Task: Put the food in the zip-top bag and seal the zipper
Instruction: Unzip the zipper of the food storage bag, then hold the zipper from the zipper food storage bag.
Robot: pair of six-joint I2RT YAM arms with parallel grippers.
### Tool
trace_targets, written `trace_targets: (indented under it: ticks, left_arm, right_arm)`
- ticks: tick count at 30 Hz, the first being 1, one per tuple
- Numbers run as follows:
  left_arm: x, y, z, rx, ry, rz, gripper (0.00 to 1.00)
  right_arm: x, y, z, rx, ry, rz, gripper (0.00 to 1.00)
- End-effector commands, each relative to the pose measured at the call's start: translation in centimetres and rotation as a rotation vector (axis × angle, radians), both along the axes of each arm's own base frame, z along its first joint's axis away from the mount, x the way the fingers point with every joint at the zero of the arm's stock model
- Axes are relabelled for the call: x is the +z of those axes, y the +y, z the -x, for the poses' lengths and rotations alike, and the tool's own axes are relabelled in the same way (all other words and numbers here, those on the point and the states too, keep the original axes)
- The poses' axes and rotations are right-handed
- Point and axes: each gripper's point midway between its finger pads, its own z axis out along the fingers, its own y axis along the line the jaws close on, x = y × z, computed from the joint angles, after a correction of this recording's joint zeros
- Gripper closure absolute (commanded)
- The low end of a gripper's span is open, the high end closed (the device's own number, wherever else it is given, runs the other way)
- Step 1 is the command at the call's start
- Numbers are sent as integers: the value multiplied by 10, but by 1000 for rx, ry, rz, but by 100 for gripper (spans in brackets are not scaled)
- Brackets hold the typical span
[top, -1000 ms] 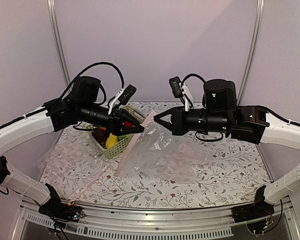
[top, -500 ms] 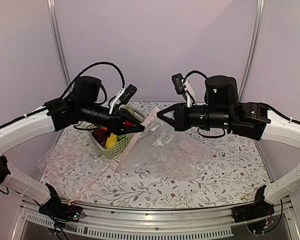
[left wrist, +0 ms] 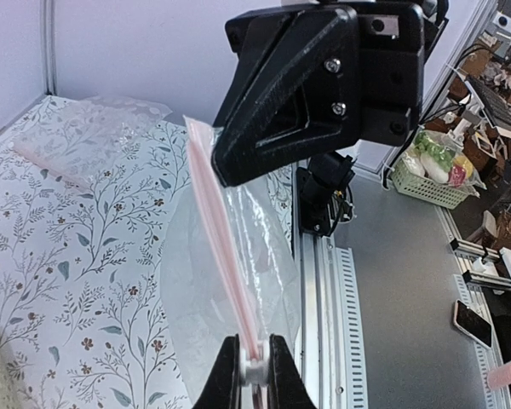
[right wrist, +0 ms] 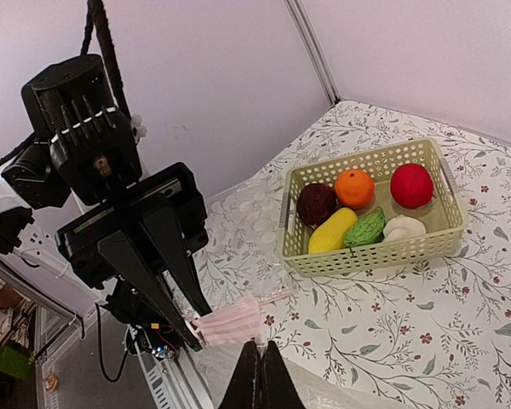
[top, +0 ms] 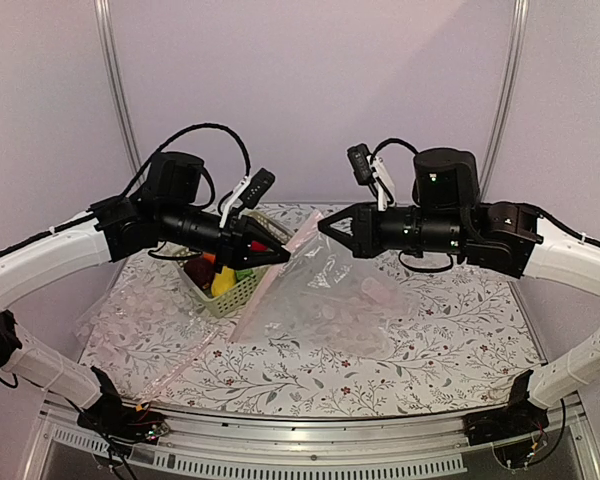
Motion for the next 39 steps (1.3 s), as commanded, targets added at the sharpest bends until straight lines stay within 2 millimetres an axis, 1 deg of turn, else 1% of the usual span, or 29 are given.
trace_targets:
  ticks: [1, 4, 5, 6, 7, 8, 10, 12, 13, 16, 18, 19, 23, 27, 29, 35, 37, 38, 39]
  left_arm:
    - [-32, 11, 20, -42, 137, -111, 100]
    - [-31, 11, 21, -50, 139, -109, 100]
    - [-31, 11, 22, -53, 140, -108, 100]
    - [-31, 10, 23, -58, 141, -107, 100]
    - [-30, 10, 25, -64, 143, -104, 100]
    - [-29, 10, 27, -71, 143, -101, 100]
    - [-28, 8, 31, -87, 145, -97, 100]
    - [-27, 8, 35, -99, 146, -94, 100]
    - [-26, 7, 36, -105, 145, -91, 100]
    - [-24, 7, 39, -111, 139, -87, 100]
    - [-24, 7, 41, -116, 140, -86, 100]
    - [-24, 7, 41, -118, 139, -86, 100]
    - [-24, 7, 42, -116, 136, -88, 100]
    - [-24, 7, 42, -113, 133, -90, 100]
    - [-24, 6, 42, -113, 134, -92, 100]
    - [-27, 5, 42, -117, 141, -97, 100]
    - [-27, 5, 43, -118, 142, -98, 100]
    - [-28, 4, 42, -117, 142, -99, 100]
    - [-28, 4, 42, -117, 143, -99, 100]
  right_arm:
    - [70, -35, -20, -84, -136, -127, 100]
    - [74, -9, 16, 181, -128, -145, 100]
    - [74, -2, 27, 258, -117, -151, 98]
    - [70, 5, 32, 310, -98, -149, 94]
    - [66, 9, 35, 342, -76, -149, 88]
    - [62, 12, 37, 356, -54, -145, 78]
    - [51, 15, 33, 346, -29, -118, 60]
    - [41, 14, 25, 304, -26, -82, 49]
    - [36, 13, 21, 287, -27, -64, 42]
    - [24, 16, 17, 292, -17, -30, 29]
    - [15, 18, 16, 301, -5, -8, 23]
    - [12, 19, 16, 307, 2, 1, 22]
    - [1, 26, 28, 406, 58, 39, 24]
    - [-8, 31, 39, 471, 89, 58, 31]
    - [-10, 32, 44, 485, 89, 61, 36]
    - [-18, 36, 47, 490, 100, 78, 58]
    - [-18, 38, 46, 489, 97, 74, 70]
    - [-18, 39, 46, 486, 94, 70, 78]
    - [-16, 40, 43, 477, 82, 60, 89]
